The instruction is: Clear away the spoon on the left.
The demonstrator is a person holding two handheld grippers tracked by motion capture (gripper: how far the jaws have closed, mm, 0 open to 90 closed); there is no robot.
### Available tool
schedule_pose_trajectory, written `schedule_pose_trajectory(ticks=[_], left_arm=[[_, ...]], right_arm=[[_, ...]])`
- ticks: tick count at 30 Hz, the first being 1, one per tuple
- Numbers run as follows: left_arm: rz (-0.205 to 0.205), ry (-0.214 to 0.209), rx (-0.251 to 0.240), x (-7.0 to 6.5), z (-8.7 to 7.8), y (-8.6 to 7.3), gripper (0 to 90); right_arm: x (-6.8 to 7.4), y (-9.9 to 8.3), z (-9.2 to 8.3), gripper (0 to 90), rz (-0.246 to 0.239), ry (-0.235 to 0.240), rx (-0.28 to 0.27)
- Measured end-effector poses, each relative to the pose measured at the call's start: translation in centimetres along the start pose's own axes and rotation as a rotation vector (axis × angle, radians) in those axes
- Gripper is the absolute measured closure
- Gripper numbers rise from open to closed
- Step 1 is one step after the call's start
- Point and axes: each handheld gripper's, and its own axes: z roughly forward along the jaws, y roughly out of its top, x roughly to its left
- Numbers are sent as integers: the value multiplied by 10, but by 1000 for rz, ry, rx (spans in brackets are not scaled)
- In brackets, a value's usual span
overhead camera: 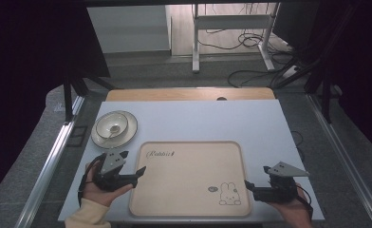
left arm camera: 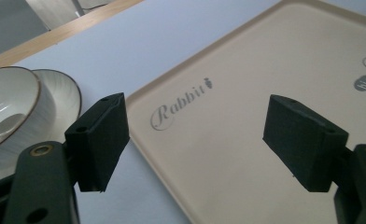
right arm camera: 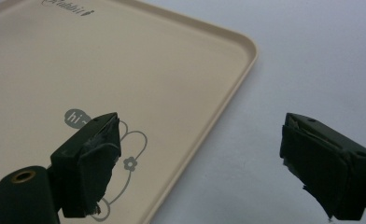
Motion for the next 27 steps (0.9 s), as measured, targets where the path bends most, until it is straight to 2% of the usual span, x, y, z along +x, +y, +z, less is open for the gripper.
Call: schedule_pose_trajectory(ticks=[7, 9, 11, 13, 17, 21, 24, 27], left_arm=[[-2, 12, -9, 9, -3, 8, 233], [8, 17, -8, 12, -5, 12, 233], [16, 27, -12, 15, -6, 17, 230], [17, 54, -13, 21, -6, 25, 225], [4, 68, -14, 28, -4, 31, 218], [-16, 83, -38, 39, -2, 38, 214], [-30, 85, -47, 47, -1, 39, 206], [-24, 98, -44, 53, 1, 37, 202]], right_arm=[[0, -1, -2, 126, 0, -13, -2], [0, -1, -2, 126, 2, -12, -1], [-1, -1, -2, 126, 2, -11, -1], [-2, -1, -2, 126, -1, -11, -3], [-2, 1, 0, 127, -4, -8, -2], [-2, 0, 1, 128, -12, -7, 5], [-2, 0, 0, 128, -5, -12, 4], [-4, -1, 0, 129, -2, -18, 4]])
